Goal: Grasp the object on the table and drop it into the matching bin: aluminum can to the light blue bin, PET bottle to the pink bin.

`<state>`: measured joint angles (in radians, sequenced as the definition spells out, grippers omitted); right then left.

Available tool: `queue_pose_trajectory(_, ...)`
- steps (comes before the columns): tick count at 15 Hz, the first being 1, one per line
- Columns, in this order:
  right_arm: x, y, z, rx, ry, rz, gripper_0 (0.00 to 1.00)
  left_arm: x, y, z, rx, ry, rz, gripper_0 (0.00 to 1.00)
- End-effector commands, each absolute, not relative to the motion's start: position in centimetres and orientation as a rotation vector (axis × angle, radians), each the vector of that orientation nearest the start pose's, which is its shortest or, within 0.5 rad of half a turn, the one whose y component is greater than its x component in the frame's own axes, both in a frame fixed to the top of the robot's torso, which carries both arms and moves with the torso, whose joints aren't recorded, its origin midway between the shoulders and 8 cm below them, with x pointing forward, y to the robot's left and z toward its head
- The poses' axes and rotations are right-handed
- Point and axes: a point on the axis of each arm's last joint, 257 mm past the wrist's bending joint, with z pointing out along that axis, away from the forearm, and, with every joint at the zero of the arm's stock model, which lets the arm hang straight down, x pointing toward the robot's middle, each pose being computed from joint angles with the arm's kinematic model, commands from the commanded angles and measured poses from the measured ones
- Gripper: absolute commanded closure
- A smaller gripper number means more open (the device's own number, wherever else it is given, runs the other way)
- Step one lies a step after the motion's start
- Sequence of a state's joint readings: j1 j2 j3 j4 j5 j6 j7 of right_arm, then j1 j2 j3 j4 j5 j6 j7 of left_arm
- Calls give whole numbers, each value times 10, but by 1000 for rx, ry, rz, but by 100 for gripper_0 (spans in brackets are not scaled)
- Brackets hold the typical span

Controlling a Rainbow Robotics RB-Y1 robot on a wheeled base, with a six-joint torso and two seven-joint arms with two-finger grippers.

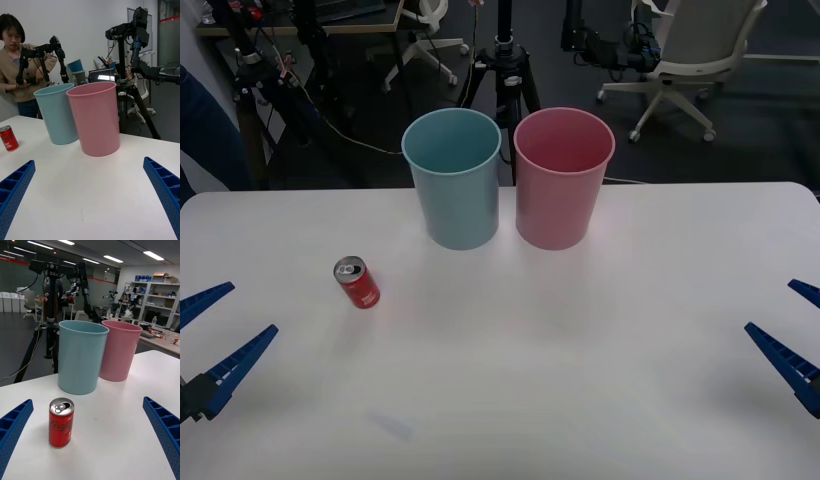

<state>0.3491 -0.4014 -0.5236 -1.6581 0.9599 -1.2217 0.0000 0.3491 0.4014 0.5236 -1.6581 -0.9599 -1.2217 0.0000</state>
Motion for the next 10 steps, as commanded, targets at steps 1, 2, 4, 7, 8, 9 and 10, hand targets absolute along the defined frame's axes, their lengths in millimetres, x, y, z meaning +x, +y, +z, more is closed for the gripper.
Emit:
queue_pose_trajectory(1,342,-330,-169,-465,1441,567,0,345,342,-166,482,1457,-525,0)
queue_pose_trajectory(2,342,-330,-169,-465,1441,567,0,346,349,-163,509,1466,-492,0)
queue_pose_trajectory(4,342,-330,-169,-465,1441,567,0,345,349,-165,513,1474,-499,0)
queue_pose_trajectory(7,342,-330,-169,-465,1441,567,0,346,349,-168,517,1475,-489,0)
queue_pose_trajectory(8,342,-330,-169,-465,1441,567,0,346,349,-172,513,1479,-490,0)
queue_pose_trajectory(9,342,-330,-169,-465,1441,567,0,347,350,-177,516,1472,-475,0)
queue_pose_trajectory(10,342,-330,-169,-465,1441,567,0,350,355,-182,530,1465,-438,0)
